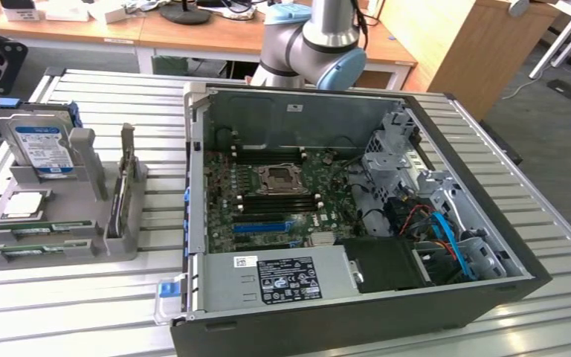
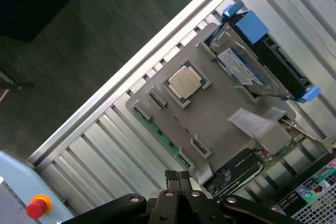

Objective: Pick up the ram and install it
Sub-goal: 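Pick up the ram and move it above insertion slot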

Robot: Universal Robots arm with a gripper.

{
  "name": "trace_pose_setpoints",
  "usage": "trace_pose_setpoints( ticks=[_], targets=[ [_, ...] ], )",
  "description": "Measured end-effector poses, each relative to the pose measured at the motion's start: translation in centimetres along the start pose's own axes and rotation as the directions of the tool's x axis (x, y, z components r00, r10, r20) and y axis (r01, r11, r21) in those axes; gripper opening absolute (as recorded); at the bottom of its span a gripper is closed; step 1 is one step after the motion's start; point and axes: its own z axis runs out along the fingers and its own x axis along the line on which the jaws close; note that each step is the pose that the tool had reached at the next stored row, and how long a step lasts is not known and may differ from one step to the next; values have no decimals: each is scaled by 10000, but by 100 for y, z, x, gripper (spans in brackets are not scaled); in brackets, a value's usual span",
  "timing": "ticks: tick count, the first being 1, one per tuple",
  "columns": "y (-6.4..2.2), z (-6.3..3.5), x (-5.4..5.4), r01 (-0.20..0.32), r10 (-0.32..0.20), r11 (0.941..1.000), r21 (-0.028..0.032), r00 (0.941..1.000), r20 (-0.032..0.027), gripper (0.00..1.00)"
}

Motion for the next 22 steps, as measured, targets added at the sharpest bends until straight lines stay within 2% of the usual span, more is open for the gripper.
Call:
trace_pose_setpoints(
  ticks=[6,12,16,21,22],
  targets=[
    [4,4,3,792,-790,9967,155,9968,-94,11],
    [7,5,5,1604,-1600,9866,295,9870,-180,11],
    [7,5,5,2261,-2256,9734,362,9740,-187,11],
    [7,9,5,3110,-3107,9494,435,9504,-137,11],
    [7,10,5,3149,-3146,9481,439,9491,-134,11]
  ],
)
